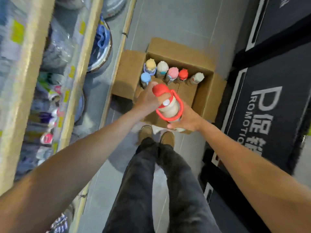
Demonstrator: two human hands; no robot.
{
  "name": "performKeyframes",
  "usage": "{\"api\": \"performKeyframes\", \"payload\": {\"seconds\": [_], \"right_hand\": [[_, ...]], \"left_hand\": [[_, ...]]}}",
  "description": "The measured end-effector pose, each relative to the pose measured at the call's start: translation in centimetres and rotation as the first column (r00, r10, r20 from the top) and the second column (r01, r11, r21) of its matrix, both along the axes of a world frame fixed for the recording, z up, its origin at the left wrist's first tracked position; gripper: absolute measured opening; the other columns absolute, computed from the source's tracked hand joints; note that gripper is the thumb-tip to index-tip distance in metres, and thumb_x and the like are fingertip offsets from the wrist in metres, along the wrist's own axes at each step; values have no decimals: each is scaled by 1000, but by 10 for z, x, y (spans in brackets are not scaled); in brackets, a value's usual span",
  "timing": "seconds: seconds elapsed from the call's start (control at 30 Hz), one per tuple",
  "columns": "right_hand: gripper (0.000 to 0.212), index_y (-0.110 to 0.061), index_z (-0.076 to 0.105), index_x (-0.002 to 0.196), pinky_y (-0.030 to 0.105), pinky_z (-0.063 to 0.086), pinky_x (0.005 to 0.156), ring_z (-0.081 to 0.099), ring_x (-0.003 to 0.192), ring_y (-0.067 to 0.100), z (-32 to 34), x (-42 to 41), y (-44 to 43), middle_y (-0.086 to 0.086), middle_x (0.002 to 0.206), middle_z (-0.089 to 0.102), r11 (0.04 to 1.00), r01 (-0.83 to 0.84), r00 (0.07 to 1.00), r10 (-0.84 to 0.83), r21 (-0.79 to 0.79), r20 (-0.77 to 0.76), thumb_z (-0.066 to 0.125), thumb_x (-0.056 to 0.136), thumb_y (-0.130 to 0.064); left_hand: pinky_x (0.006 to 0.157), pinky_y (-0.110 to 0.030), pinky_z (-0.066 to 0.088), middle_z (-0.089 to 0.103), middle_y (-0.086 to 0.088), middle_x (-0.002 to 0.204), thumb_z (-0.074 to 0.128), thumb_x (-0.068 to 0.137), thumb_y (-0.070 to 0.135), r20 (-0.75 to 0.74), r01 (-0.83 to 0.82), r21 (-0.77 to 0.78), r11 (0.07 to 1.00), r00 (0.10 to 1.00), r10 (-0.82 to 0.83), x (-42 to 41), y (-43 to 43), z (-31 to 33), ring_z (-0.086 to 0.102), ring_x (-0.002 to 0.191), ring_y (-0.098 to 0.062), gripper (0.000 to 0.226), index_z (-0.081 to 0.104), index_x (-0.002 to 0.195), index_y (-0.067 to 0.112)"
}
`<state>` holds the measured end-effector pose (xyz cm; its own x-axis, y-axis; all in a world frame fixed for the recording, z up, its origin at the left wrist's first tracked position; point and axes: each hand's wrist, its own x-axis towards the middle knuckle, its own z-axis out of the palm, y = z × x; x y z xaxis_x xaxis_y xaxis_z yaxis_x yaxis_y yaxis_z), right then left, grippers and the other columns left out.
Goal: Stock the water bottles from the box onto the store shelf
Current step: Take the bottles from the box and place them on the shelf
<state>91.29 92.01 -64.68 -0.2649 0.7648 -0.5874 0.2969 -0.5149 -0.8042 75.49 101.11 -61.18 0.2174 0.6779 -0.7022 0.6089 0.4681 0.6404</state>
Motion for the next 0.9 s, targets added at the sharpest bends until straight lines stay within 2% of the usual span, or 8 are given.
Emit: {"api": "performKeyframes", "payload": {"seconds": [0.1, 0.17, 0.27, 0.4, 0.57, 0.63, 0.73, 0.9], "right_hand": [[111, -16, 19, 149, 10, 40, 98, 44, 124, -12, 58, -8, -21, -6, 143, 41, 995, -4, 995, -7, 100, 103, 85, 63, 2], [109, -15, 23, 149, 12, 40, 101, 46, 123, -5, 96, -19, -40, -7, 141, 43, 991, -31, 986, 9, 131, 164, 88, 62, -7], [102, -13, 29, 147, -1, 36, 90, 45, 122, 2, 139, -42, -74, -11, 132, 45, 973, -103, 971, 53, 207, 231, 87, 63, -8], [96, -26, 36, 143, 34, 44, 103, 53, 118, 12, 175, -83, -121, -5, 132, 55, 915, -275, 935, 183, 294, 305, 87, 61, -23], [104, -19, 23, 150, 8, 29, 90, 45, 118, 8, 221, -168, -186, -8, 129, 48, 729, -573, 808, 426, 375, 406, 85, 66, -21], [104, -22, 20, 150, 18, 32, 100, 45, 127, 14, 229, -189, -194, -5, 138, 48, 682, -652, 743, 486, 333, 461, 83, 68, -31], [99, -26, 27, 148, 31, 42, 101, 50, 126, 20, 249, -266, -257, -1, 136, 54, 505, -814, 576, 635, 288, 515, 80, 66, -44], [78, -21, 44, 139, 30, 44, 94, 54, 122, 25, 278, -371, -360, 4, 133, 58, 264, -914, 396, 745, 308, 537, 81, 72, -30]], "left_hand": [[93, -33, 46, 59, 7, 102, 65, 59, 54, 24, -54, 41, 998, 998, 53, -14, -26, 59, 57, 98, -17, 54, 53, 105, 29], [89, -29, 45, 60, 5, 105, 72, 66, 50, 51, -106, 53, 993, 993, 103, -26, -52, 92, 57, 98, -17, 53, 53, 110, 25], [90, -28, 47, 59, 4, 102, 75, 66, 47, 136, -224, 85, 971, 968, 211, -53, -100, 136, 59, 100, -16, 51, 53, 106, 25], [92, -28, 48, 59, 3, 110, 69, 83, 36, 199, -369, 127, 921, 919, 340, -98, -180, 171, 59, 101, -13, 48, 49, 122, 18], [93, -31, 48, 58, -2, 123, 68, 80, 48, 169, -602, 249, 759, 798, 578, -184, -294, 218, 58, 105, -16, 59, 49, 127, 18], [95, -38, 50, 58, -1, 126, 67, 72, 61, 133, -604, 249, 757, 796, 591, -201, -315, 234, 59, 108, -19, 73, 48, 130, 21], [86, -30, 53, 59, 2, 118, 67, 73, 60, 148, -729, 262, 632, 678, 720, -268, -412, 260, 60, 102, -16, 64, 52, 122, 21], [72, -18, 46, 65, 5, 104, 69, 81, 45, 165, -854, 303, 423, 484, 860, -355, -551, 285, 59, 89, -9, 43, 61, 114, 18]]}}
